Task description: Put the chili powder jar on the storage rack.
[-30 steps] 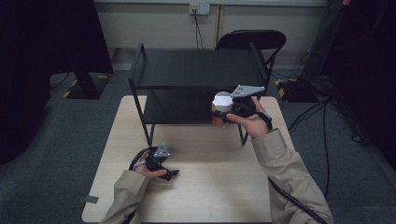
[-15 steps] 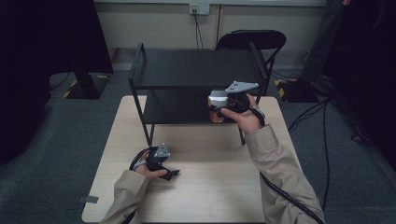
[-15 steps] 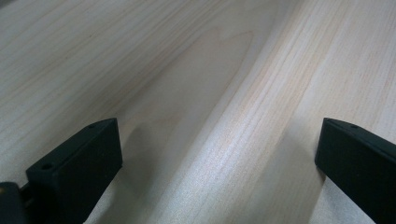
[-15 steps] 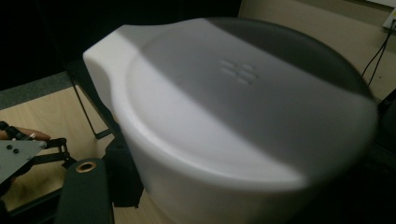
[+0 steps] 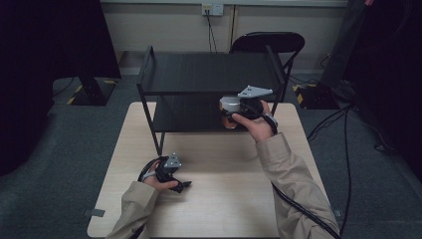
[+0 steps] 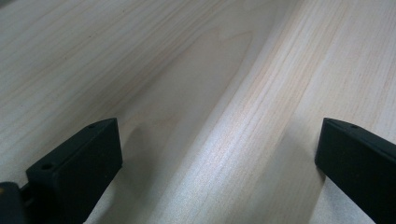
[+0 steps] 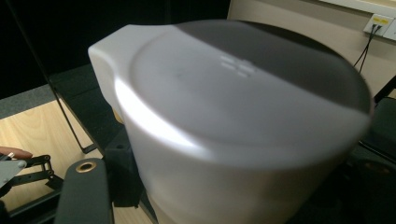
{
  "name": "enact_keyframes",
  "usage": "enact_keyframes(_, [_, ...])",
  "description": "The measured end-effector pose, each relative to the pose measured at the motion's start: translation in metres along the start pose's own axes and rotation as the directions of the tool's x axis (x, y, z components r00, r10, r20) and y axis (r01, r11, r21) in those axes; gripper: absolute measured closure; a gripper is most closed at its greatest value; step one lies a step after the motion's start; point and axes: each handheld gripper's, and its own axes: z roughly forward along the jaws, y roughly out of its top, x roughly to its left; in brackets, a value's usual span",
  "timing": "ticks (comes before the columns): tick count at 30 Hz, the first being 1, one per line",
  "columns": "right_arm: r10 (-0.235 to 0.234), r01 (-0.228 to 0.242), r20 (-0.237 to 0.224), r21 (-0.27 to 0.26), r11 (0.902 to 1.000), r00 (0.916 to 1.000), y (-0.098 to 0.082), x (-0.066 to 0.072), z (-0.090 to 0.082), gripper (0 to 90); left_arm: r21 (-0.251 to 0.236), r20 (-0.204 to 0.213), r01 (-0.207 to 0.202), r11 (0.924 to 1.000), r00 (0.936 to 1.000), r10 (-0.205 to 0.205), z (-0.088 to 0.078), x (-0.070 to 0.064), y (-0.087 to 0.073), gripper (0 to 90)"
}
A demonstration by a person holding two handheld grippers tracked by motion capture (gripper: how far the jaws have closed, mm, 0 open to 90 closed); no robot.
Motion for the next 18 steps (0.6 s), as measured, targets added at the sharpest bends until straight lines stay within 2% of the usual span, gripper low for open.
enact_keyframes(7, [-0.005, 0.005, 0.019, -0.009, 1.0000, 0.9998, -0.0020, 0.0042, 0.0014, 30.2, 0.000, 0.000, 0.000, 1.0000, 1.0000, 0.000, 0.0000, -0.0001, 0.0000, 0.0])
enact_keyframes(18, [-0.040, 0.042, 0.063, -0.026, 0.9988, 0.9972, -0.0061, 0.0101, 0.0038, 26.9, -0.001, 0.000, 0.000, 1.0000, 1.0000, 0.000, 0.0000, 0.0000, -0.0003, 0.0])
